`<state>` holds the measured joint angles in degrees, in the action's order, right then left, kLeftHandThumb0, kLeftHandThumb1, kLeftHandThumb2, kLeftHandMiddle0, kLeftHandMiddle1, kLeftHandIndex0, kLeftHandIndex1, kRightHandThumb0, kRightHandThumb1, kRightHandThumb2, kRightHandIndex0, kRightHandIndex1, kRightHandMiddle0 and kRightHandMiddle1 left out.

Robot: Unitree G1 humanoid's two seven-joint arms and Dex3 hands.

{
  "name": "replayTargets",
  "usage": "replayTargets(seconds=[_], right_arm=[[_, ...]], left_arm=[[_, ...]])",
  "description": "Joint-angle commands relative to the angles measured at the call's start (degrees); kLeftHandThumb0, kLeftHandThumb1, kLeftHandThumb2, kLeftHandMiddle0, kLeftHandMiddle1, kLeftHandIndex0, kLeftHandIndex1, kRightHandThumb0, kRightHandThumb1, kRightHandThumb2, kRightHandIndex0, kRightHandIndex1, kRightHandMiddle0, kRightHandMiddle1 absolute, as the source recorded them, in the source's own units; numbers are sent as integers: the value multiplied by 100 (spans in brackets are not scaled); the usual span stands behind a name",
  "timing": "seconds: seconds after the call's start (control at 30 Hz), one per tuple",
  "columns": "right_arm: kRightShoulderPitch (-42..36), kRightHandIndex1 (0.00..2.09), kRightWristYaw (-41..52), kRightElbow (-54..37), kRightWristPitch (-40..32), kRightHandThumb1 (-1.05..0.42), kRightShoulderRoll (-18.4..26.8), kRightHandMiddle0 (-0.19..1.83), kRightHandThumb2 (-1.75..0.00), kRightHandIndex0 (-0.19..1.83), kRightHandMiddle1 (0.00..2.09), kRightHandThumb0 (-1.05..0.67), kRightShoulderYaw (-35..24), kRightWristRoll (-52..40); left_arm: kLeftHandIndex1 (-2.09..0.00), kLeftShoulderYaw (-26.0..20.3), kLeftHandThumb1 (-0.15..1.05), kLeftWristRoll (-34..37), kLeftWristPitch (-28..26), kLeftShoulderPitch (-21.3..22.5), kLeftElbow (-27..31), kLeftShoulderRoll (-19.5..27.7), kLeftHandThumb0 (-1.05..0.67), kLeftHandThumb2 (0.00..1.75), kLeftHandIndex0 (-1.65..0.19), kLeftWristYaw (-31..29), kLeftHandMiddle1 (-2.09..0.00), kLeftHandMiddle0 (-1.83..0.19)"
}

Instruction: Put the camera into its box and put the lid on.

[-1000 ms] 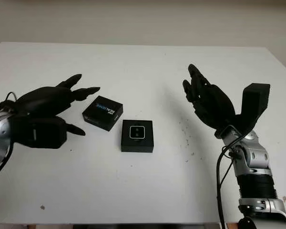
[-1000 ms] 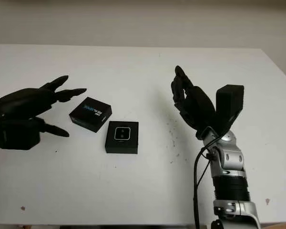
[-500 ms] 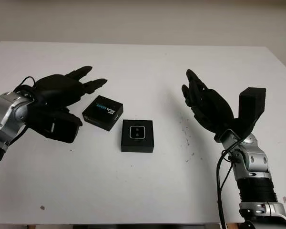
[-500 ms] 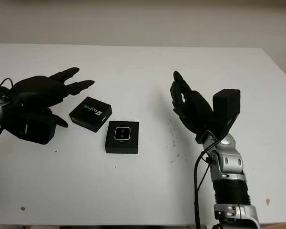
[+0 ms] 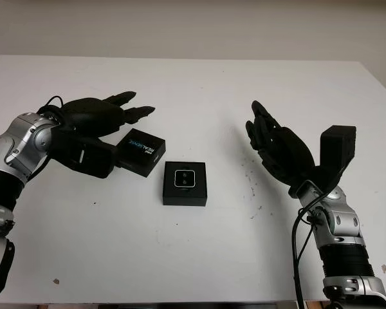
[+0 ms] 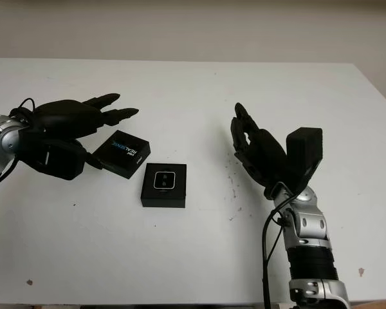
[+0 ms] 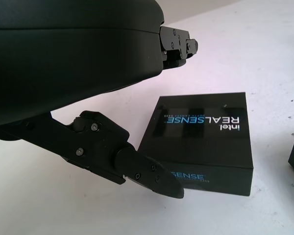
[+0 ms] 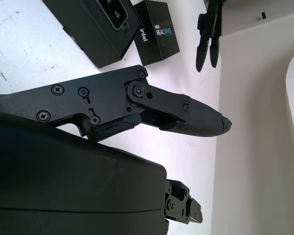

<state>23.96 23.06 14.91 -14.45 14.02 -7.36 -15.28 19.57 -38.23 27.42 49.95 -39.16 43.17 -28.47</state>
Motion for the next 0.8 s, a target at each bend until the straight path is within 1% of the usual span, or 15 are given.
replayTargets(seconds=[0.0, 0.17, 0.33, 0.53, 0.63, 0.77], right_arm=[[-13, 0, -35, 18, 56, -105, -27, -19, -63, -19, 0, -67, -37, -1], [-13, 0, -52, 23, 69, -105, -27, -19, -63, -19, 0, -67, -33, 0], [-35, 0, -102, -50, 45, -105, -45, -19, -63, -19, 0, -67, -39, -4], [-74, 0, -182, -152, 13, -105, -65, -19, -64, -19, 0, -66, -41, -20], [-87, 0, -168, -159, 13, -105, -55, -19, -64, -19, 0, -66, -46, -31], [-115, 0, -194, -210, -19, -105, -56, -19, -63, -19, 0, -66, -53, -38]], left_arm=[[-6, 53, 83, 77, -49, 185, -62, -71, -49, 5, 4, -118, -6, -2], [-6, 45, 83, 265, -181, 198, -170, -236, -49, 5, 4, -338, -5, 0], [-5, 108, 83, 293, -268, 220, -316, -352, -48, 5, 5, -442, -4, 3], [-6, 236, 82, 130, -170, 196, -497, -458, -50, 5, 3, -115, -5, 2], [-7, 252, 82, 160, -140, 175, -589, -537, -47, 5, 1, -7, -6, 1], [-8, 290, 83, 196, 82, 170, -804, -608, -41, 6, -3, 131, -7, -3]])
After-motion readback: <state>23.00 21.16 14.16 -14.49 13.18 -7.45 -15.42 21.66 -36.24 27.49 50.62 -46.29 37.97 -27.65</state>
